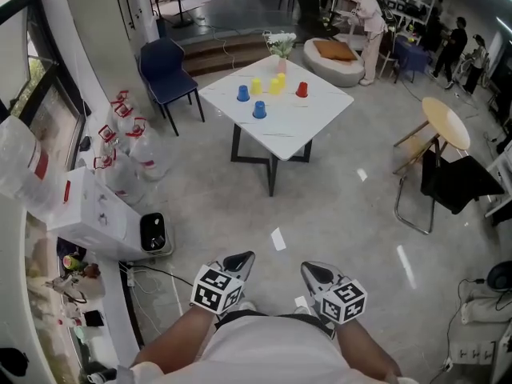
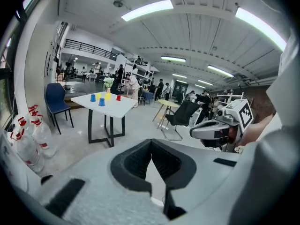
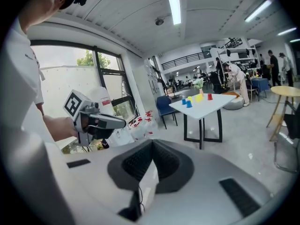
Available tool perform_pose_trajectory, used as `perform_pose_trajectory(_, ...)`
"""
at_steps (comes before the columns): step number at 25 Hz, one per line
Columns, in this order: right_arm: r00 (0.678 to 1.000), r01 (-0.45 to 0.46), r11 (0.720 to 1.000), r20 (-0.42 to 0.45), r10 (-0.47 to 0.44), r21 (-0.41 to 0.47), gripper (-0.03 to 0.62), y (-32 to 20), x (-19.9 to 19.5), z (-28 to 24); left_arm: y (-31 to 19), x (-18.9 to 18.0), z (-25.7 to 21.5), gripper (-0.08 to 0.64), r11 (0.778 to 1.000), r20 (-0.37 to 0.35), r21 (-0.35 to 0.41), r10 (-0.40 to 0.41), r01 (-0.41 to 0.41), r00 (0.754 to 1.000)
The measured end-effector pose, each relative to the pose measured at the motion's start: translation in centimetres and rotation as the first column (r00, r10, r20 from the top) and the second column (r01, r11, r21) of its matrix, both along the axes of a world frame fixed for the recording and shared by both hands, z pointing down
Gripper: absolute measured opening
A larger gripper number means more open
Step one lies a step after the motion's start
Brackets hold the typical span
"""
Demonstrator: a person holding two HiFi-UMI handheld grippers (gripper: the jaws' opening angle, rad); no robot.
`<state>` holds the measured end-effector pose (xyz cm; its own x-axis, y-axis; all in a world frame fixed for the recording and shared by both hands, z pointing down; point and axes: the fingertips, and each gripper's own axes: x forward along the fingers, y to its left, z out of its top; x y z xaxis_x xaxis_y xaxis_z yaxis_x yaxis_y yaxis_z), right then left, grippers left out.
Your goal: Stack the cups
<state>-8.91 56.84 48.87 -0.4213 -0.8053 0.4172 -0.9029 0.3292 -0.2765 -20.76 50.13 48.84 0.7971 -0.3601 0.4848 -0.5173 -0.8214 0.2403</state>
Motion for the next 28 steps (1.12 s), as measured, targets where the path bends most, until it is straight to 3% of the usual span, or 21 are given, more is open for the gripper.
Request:
perform_pose_trajectory(10,0.999,-0.041,0.998,-0.011,0.04,-0.04,0.006,-1.1,-2.8,1.4,-1.9,-3.0,1.3,0.009,0.999,0.005,-0.017,0.039,-0.039,0.999)
perform_pose_trajectory(20,0.997,-0.075,0.997,0.005,0.075,-0.036,0.006,-7.1,1.6,1.7,-7.1,1.1,1.6,0.009,0.998,0.006,-0.024,0.061,-0.061,0.998)
perform_pose_trajectory(28,0.999,-0.039,0.999,0.015,0.039,0.004,0.006,-16.2,7.3,0.4,-15.4,8.0,-0.5,0.009,0.997,0.017,0.048,0.055,-0.055,0.998)
